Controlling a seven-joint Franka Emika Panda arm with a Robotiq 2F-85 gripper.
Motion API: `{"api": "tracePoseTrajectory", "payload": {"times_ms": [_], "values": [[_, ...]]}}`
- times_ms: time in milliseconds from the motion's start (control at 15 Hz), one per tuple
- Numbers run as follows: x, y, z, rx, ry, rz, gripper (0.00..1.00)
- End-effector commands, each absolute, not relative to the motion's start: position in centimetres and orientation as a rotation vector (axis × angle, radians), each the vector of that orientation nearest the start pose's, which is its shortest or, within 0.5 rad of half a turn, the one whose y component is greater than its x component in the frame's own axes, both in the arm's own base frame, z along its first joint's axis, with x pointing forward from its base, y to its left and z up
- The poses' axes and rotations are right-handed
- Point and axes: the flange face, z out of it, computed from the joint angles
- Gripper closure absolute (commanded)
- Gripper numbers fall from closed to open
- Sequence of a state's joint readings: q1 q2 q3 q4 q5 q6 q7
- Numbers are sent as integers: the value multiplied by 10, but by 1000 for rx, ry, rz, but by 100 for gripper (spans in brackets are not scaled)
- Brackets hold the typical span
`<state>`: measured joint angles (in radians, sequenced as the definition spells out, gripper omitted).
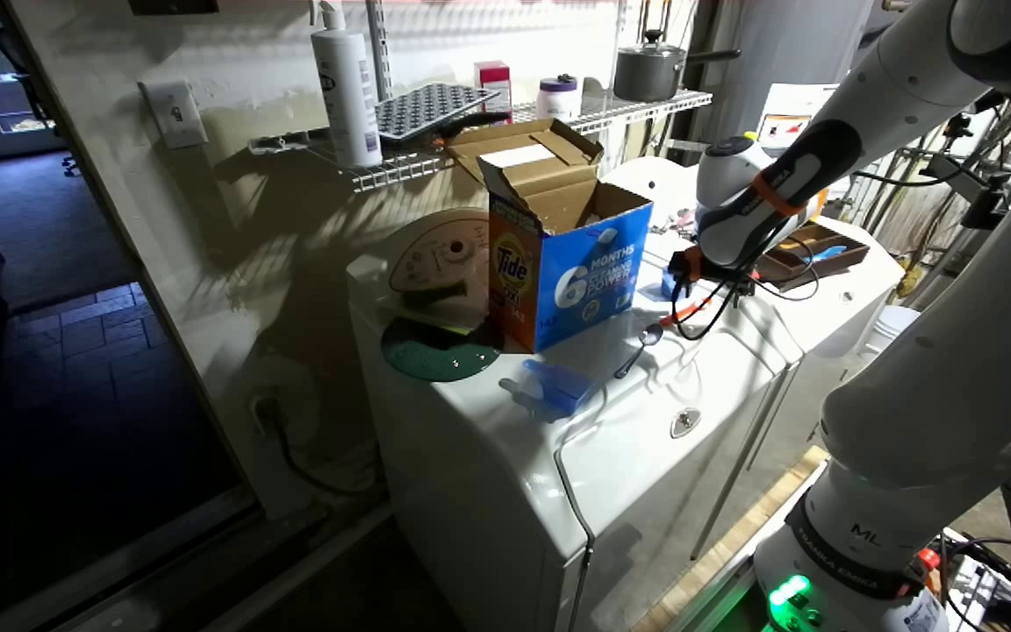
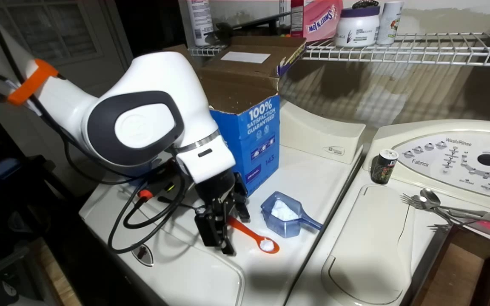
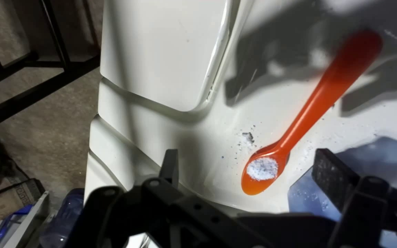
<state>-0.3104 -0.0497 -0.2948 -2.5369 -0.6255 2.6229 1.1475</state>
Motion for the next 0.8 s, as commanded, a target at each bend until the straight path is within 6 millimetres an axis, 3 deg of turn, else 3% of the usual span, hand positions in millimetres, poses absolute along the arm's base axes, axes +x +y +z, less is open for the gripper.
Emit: {"api": "tracePoseTrajectory", "payload": {"times_ms": [0,733], "values": [[400,-254,289,-2787,1954,-387,0],[427,-257,276,-2831,1918,-405,0]]}}
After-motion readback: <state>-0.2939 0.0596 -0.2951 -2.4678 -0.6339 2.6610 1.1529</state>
